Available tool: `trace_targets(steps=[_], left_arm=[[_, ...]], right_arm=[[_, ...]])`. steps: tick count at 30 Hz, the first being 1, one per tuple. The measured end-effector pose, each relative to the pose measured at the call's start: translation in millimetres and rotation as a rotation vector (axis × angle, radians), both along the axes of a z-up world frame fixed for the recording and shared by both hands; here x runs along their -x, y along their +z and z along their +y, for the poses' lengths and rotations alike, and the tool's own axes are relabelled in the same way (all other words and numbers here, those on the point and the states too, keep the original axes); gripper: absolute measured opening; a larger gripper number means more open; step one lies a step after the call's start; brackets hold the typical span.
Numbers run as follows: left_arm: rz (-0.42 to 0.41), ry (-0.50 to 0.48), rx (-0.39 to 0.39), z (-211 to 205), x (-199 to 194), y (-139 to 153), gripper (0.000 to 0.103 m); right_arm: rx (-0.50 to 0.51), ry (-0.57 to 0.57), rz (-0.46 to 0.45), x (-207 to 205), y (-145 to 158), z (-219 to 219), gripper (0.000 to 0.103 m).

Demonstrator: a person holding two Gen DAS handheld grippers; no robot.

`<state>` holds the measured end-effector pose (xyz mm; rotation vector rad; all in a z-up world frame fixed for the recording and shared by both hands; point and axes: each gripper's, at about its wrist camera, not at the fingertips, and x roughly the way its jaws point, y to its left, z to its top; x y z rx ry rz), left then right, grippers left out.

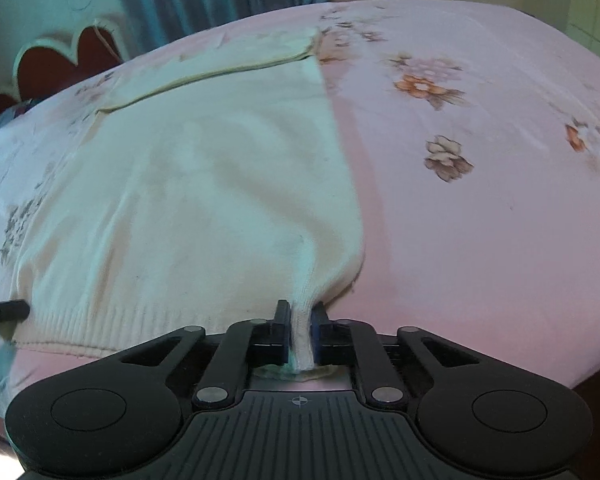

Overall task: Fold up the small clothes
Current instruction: 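Lift the hem with both grippers, fold it toward the collar, release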

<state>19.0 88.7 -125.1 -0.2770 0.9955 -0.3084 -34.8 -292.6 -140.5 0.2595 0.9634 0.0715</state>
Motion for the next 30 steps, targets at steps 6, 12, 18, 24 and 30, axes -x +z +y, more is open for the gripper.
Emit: trace_targets(steps=[6,12,18,24,30], left_arm=[[-0.054,-0.001,0.025,1.5,-5.9,21.0,0.009],[-0.136,0.007,0.059,2.1,-24.8,49.7,0.009],[-0.196,0.018,0.073,-0.4,-56.0,65.1,0.009],[-0.237,0.065,0.116,0.9,-95.7,71.3,0.009],[-0.266,0.096,0.121,-3.9,-144.5,75.4,0.008]], right_arm=[[-0.077,0.021,-0.046,-8.3,17.8,-3.8,0.008],[-0.136,0.019,-0.121,-29.2,43.1,-6.9,0.008],[-0.179,-0.001,-0.194,-65.6,68.1,-17.2,0.008],[-0.18,-0.006,-0.24,-112.2,79.1,-26.1,0.008],[-0.2,-0.022,-0.266,-167.7,78.8,-37.3,0.008]])
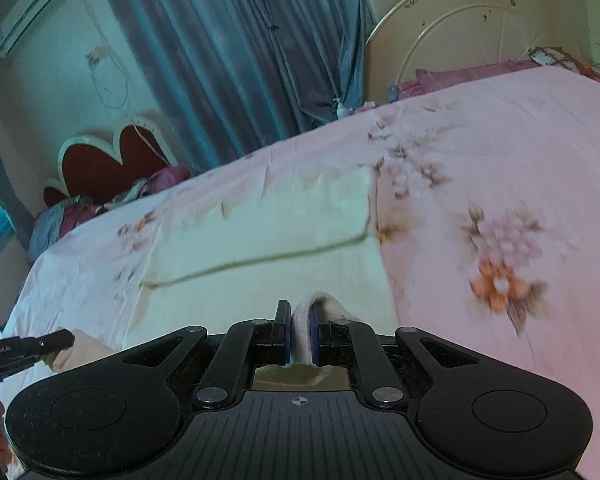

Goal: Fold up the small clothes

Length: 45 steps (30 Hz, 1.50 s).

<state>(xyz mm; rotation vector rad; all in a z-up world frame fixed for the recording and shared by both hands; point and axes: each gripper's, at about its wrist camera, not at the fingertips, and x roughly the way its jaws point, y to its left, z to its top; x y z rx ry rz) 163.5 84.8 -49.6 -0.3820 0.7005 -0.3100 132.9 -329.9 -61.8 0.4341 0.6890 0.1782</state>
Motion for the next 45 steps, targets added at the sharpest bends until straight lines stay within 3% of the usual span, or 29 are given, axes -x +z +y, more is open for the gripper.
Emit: trace_targets(steps=[8,10,14,24,35,39,40,42,43,45], left_arm=[[-0.017,0.079,0.012,-6.7,-70.9,-5.3,0.008],[-0.016,0.091,0.009,-8.8,-86.4,-7.9,0.008],[-0.005,0.115,-0.004,-12.5,-112.4,-15.9,0.008],[0.025,0.155,-0.051,-18.3,-148.9,-32.3,0.008],[-0.004,0.214,-0.05,-29.5,-200.7,-26.8,0.004],[0.057,0.213,-0.087,-31.3,-217.9,-38.4,0.005],[0.078,0.211,-0.097,-30.3,-219.3,-41.3,0.009],[0.085,0.212,-0.12,-26.1,-216.9,-44.8,0.021],[0.08,0.21,-0.127,-23.1,-215.2,-45.9,0.025],[0.082,0.198,-0.128,-15.2,-212.2,-46.0,0.029]], right_arm=[[-0.031,-0.032,-0.02,-84.6,-7.0,-11.0,0.008],[-0.031,-0.037,-0.018,-106.0,-11.5,-12.0,0.001],[-0.05,-0.046,0.016,-139.5,-27.0,-15.5,0.001],[-0.015,-0.036,0.051,-180.9,-53.4,-22.1,0.001],[-0.038,-0.049,0.019,-250.4,-49.1,-26.3,0.0],[0.001,0.04,0.066,-263.9,-60.0,-23.2,0.0],[0.017,0.051,0.072,-262.2,-62.4,-23.9,0.0],[0.035,0.075,0.076,-255.7,-67.6,-25.0,0.003],[0.04,0.09,0.083,-252.1,-71.1,-25.3,0.011],[0.059,0.103,0.084,-244.3,-76.3,-24.9,0.05]])
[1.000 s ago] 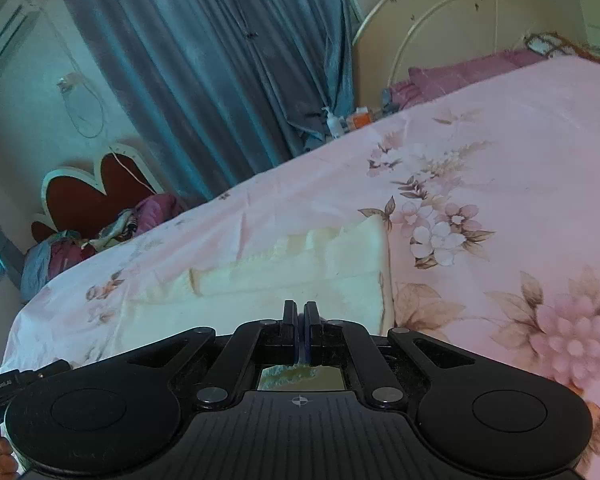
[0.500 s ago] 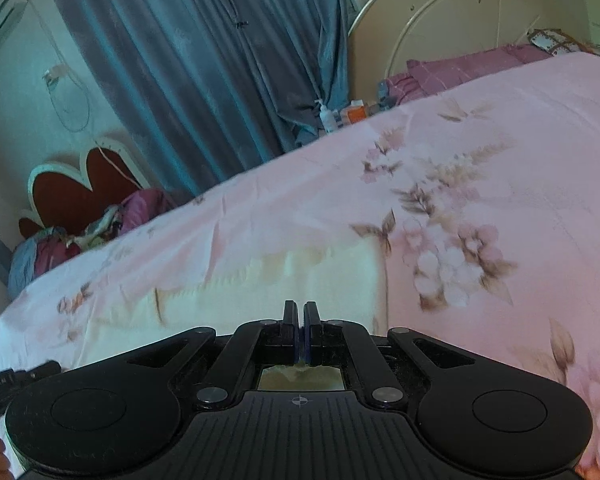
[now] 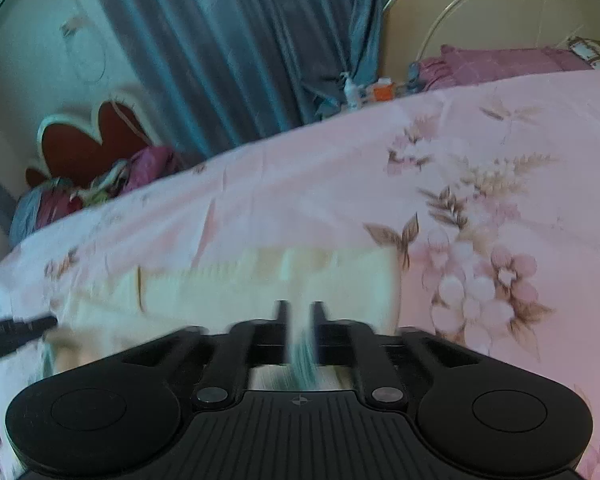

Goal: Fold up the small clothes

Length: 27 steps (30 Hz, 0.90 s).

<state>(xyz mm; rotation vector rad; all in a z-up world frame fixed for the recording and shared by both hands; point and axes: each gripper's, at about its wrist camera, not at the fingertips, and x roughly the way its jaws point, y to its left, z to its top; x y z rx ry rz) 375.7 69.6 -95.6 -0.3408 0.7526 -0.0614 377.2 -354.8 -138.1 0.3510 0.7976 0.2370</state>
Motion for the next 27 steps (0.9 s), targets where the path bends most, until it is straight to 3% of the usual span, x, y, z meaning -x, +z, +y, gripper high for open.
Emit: trace_targets(steps=[1,5,9,12,15,16,17,21,27], left_arm=[[0.002,-0.005,0.0,3.7,1.6,0.4,0.032],[0.004,-0.066,-0.018,9.4,4.2,1.0,0.032],[0.025,-0.147,-0.033,-1.0,-3.2,-5.4,0.033],[0.046,-0.188,-0.056,-12.7,-15.7,-14.0,0.033],[0.065,-0.192,-0.076,-18.7,-27.8,-23.2,0.033],[0.069,-0.196,-0.077,-19.8,-29.8,-25.3,0.033],[0.071,-0.202,-0.075,-21.0,-31.0,-26.9,0.031],[0.062,-0.231,-0.056,-22.4,-27.5,-27.9,0.008],[-0.042,-0.188,-0.034,-18.8,-13.4,-10.9,0.006]], right_arm=[[0.018,0.002,-0.01,4.7,-1.7,0.2,0.072],[0.011,0.013,0.005,10.6,-8.5,-0.3,0.072],[0.038,0.028,0.025,12.8,-13.9,4.0,0.065],[0.033,0.046,0.045,13.1,-17.9,5.6,0.046],[0.035,0.055,0.057,13.6,-22.0,5.3,0.043],[0.031,0.055,0.063,13.7,-23.5,4.3,0.033],[0.023,0.056,0.066,13.9,-24.4,3.1,0.016],[0.039,0.091,0.034,17.4,-18.9,7.9,0.013],[0.037,0.055,-0.058,14.7,2.4,4.1,0.013]])
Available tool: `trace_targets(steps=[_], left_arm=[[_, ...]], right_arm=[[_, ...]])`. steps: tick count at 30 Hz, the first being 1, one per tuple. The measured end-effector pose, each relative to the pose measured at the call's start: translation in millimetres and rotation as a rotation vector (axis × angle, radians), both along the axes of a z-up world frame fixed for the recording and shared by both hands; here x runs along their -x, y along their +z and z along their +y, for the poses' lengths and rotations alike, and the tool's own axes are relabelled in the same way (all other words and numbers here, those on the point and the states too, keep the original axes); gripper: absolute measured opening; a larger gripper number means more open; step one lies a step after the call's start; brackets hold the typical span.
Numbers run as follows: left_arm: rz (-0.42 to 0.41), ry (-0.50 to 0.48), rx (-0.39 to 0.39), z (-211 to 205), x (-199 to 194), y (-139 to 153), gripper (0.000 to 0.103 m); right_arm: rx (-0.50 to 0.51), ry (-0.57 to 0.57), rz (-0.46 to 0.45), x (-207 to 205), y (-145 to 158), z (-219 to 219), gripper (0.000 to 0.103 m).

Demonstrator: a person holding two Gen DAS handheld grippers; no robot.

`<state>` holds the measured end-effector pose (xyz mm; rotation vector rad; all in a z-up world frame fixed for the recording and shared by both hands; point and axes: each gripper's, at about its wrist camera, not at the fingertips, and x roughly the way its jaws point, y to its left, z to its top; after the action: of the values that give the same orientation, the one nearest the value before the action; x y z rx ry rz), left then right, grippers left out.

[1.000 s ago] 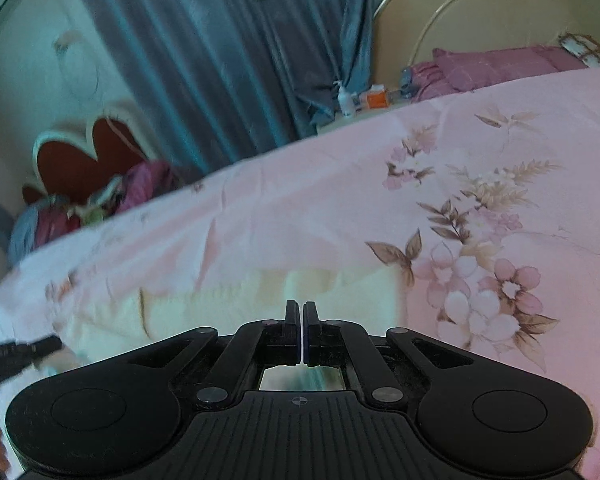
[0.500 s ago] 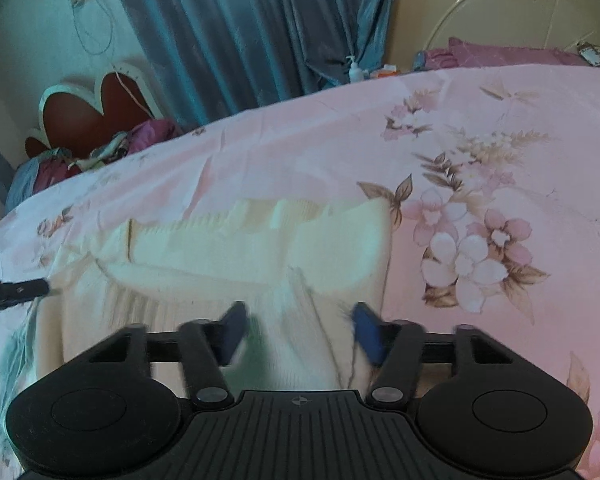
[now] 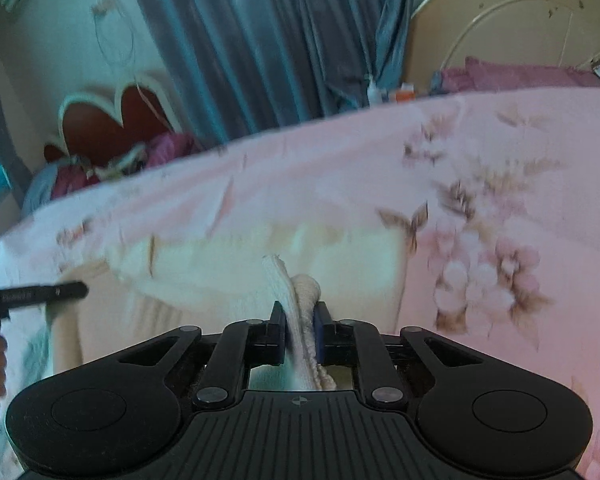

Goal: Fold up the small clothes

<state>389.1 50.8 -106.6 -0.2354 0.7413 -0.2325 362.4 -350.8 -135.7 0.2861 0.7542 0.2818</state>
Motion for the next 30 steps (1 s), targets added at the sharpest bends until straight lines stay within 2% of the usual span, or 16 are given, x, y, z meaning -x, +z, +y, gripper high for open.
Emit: trace_targets(steps=[4,6,12,15,17,22,23,24,25,26,30], left_arm=[[-0.009,-0.028,-0.033,-5.2,0.9,3.3,0.006],[0.005,-0.029,-0.04,-5.6,1.0,-1.3,0.006],[0.02,-0.017,-0.048,-3.4,0.7,-7.8,0.006],[0.022,-0.019,-0.05,-3.4,0.7,-7.7,0.006],[0.025,-0.017,-0.052,-3.4,0.1,-8.3,0.006],[0.039,-0.017,-0.052,-3.9,-1.8,-12.8,0.006],[0.045,-0.018,-0.051,-3.8,-2.5,-14.1,0.006],[0.049,-0.02,-0.051,-3.7,-2.8,-15.4,0.006],[0.051,-0.021,-0.052,-3.5,-3.1,-16.5,0.006],[0.05,-0.023,-0.051,-3.1,-3.1,-17.0,0.006],[0.002,-0.019,-0.051,-2.4,2.4,-11.7,0.006]], right_arm=[[0.016,0.006,0.031,-2.9,-7.5,2.5,0.015],[0.036,0.004,0.036,-2.3,-11.3,4.1,0.051],[0.056,0.002,0.021,-8.2,-12.6,5.0,0.051],[0.124,-0.019,-0.026,-5.9,-8.0,5.4,0.051],[0.125,-0.04,-0.056,-3.7,-3.3,2.3,0.051],[0.116,0.051,0.004,-12.9,-11.9,12.3,0.051],[0.112,0.053,0.016,-14.9,-15.6,13.2,0.046],[0.106,0.062,0.029,-17.3,-18.9,13.9,0.021],[0.108,0.065,0.042,-18.2,-21.5,14.5,0.008],[0.117,0.061,0.043,-17.9,-22.9,15.4,0.005],[0.113,0.052,0.001,-12.8,-15.6,12.1,0.003]])
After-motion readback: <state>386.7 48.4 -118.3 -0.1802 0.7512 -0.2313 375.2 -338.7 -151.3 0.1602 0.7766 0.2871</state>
